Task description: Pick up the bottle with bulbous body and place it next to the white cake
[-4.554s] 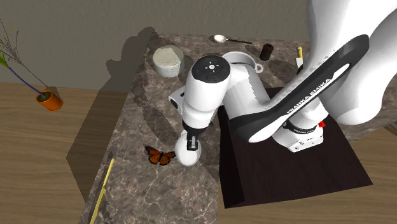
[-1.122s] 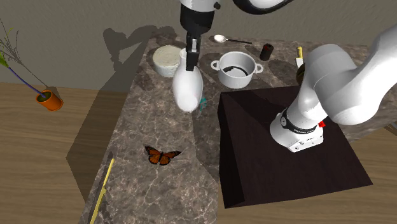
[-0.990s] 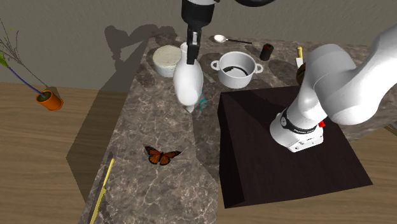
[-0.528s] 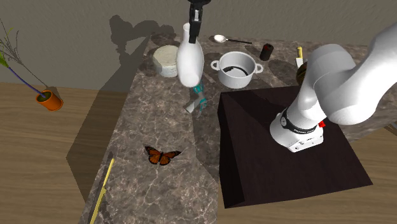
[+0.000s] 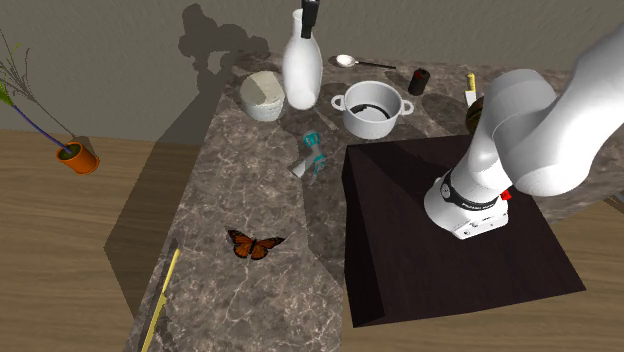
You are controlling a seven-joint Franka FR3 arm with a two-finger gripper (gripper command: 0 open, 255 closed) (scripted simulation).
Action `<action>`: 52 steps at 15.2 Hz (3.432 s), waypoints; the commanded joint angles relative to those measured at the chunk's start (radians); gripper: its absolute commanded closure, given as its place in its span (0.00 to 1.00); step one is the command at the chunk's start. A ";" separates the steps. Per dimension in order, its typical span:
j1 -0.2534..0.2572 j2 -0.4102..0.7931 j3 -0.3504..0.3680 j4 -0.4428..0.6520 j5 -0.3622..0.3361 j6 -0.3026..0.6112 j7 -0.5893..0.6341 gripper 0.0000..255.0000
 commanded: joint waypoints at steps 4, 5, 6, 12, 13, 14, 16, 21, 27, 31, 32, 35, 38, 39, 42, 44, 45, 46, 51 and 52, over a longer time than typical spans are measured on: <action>-0.007 0.131 -0.115 0.131 0.067 -0.011 -0.162 1.00; -0.009 0.163 -0.137 0.160 0.087 -0.015 -0.196 1.00; -0.012 0.196 -0.159 0.192 0.110 -0.021 -0.231 1.00; -0.074 0.435 -0.263 0.411 0.298 -0.084 -0.454 1.00; -0.089 0.465 -0.268 0.439 0.322 -0.095 -0.478 1.00; -0.091 0.466 -0.265 0.428 0.324 -0.082 -0.480 1.00; -0.092 0.471 -0.263 0.405 0.330 -0.057 -0.486 1.00; -0.095 0.488 -0.259 0.355 0.350 0.004 -0.505 1.00; -0.101 0.517 -0.252 0.302 0.383 0.074 -0.533 1.00; -0.107 0.541 -0.245 0.272 0.410 0.118 -0.555 1.00; -0.109 0.548 -0.243 0.265 0.417 0.129 -0.561 1.00; -0.115 0.568 -0.235 0.246 0.441 0.162 -0.580 1.00; -0.123 0.591 -0.226 0.229 0.466 0.193 -0.600 1.00; -0.126 0.599 -0.223 0.223 0.475 0.203 -0.606 1.00; -0.135 0.623 -0.212 0.209 0.503 0.233 -0.628 1.00; -0.142 0.640 -0.203 0.201 0.523 0.252 -0.643 1.00; -0.145 0.649 -0.199 0.197 0.533 0.262 -0.650 1.00; -0.149 0.658 -0.194 0.194 0.543 0.271 -0.658 1.00; -0.170 0.703 -0.167 0.180 0.595 0.317 -0.696 1.00; -0.174 0.713 -0.162 0.177 0.605 0.326 -0.704 1.00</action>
